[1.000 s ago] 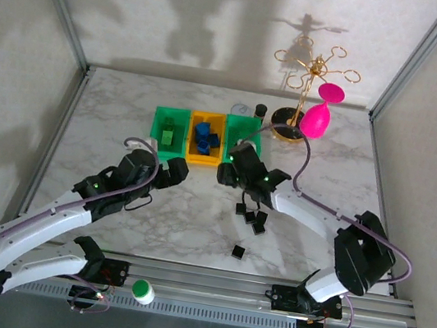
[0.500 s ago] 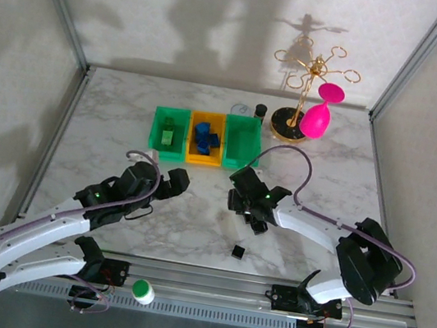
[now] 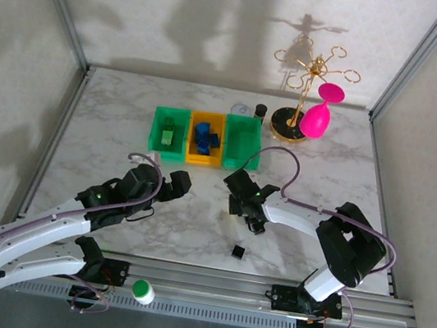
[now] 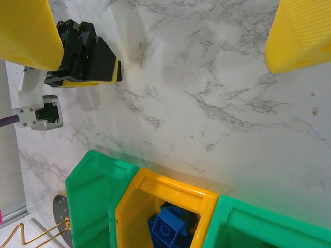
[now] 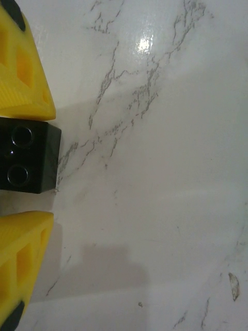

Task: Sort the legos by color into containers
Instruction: Pick up the lego from the center of the table, then place the lego in the container.

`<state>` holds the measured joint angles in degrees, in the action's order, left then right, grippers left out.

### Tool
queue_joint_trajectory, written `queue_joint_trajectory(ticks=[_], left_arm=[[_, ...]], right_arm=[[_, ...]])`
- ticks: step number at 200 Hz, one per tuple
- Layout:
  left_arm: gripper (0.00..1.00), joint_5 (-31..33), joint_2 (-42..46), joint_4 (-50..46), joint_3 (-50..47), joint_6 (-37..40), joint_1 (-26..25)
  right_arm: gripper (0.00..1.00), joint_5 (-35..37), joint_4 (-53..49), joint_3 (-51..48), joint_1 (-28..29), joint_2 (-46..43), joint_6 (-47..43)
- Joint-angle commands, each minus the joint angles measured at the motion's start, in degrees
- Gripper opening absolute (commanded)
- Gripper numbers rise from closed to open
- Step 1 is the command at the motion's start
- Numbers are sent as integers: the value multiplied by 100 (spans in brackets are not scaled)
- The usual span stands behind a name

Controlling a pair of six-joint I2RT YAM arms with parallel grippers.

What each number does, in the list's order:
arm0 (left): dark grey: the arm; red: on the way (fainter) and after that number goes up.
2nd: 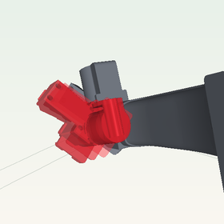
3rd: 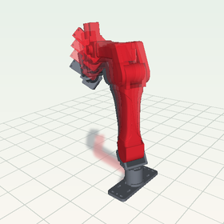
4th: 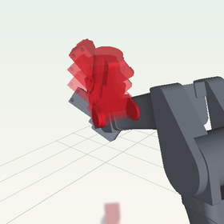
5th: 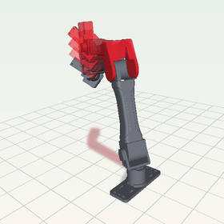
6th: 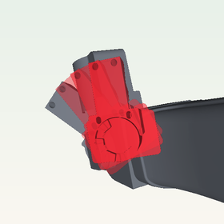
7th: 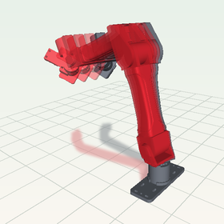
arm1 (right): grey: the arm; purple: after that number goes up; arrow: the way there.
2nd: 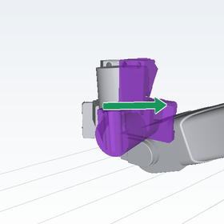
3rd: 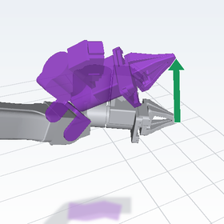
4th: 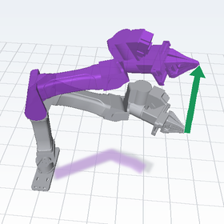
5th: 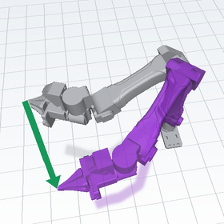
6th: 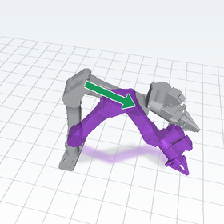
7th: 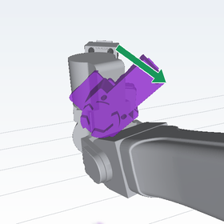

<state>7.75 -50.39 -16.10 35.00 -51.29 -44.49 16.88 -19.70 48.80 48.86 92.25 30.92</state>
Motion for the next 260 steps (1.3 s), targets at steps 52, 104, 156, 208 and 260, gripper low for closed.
queue_joint_trajectory(ticks=[52, 104, 156, 208, 260], left_arm=[[100, 227, -113, -35, 92, 13, -42], [100, 242, -151, -32, 128, 64, -46], [100, 588, -203, -200, 445, 370, -34], [100, 717, -542, -140, 930, 740, 122], [100, 588, -936, 48, 1093, 840, 482]], right_arm=[[38, 15, 160, 121, 23, 161, -67], [32, 34, 116, 172, 18, -84, -51], [33, 58, 37, 676, -177, -426, -179], [33, 431, 173, 1600, -519, 7, -531], [33, 407, 596, 2458, -879, 846, -861]])
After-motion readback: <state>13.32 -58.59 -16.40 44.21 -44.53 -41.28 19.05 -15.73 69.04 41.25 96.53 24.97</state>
